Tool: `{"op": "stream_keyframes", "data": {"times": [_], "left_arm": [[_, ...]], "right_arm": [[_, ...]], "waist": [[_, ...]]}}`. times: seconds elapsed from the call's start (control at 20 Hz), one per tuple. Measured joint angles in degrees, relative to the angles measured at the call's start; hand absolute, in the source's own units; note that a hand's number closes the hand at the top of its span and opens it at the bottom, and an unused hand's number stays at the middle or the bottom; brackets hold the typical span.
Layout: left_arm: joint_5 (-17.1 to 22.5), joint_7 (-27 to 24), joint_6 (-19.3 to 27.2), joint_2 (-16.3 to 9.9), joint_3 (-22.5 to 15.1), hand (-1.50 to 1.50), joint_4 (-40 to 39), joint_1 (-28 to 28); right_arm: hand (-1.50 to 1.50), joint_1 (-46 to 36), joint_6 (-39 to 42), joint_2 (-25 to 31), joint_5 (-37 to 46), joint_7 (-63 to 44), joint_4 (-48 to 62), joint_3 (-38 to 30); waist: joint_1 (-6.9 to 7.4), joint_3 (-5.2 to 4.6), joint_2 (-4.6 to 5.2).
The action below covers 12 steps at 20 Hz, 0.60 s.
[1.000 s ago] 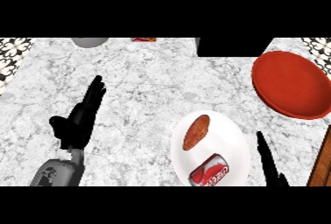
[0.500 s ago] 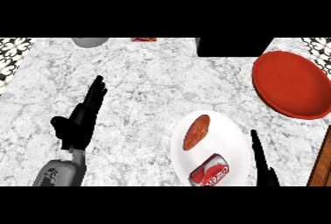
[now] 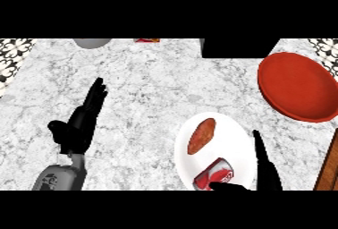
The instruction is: Pick the can from the plate and place it in the bowl
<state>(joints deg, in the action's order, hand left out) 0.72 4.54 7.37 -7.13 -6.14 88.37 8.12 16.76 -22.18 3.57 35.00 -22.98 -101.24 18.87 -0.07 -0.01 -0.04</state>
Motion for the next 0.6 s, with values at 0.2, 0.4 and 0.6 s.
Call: {"op": "stream_keyframes", "data": {"times": [0.2, 0.4, 0.6], "left_arm": [[-0.44, 1.18, -0.56, -0.1, 0.07, 0.0, 2.74, -1.74], [-1.29, 0.87, 0.05, 0.93, 0.03, 0.0, 1.48, -0.43], [-1.81, -0.29, -0.41, 1.62, 0.51, 0.0, 0.44, -0.58]], "right_arm": [[1.5, -2.36, 0.9, 0.38, -1.47, 3.54, 4.78, -0.29], [1.5, -5.05, 2.19, 1.39, 1.44, 5.72, 8.69, 1.67], [1.5, -4.62, 2.65, 1.39, 2.83, 6.79, 8.33, 3.34]], "waist": [[0.17, -0.01, -0.05], [0.14, -0.02, -0.05], [0.02, -0.04, -0.08]]}}
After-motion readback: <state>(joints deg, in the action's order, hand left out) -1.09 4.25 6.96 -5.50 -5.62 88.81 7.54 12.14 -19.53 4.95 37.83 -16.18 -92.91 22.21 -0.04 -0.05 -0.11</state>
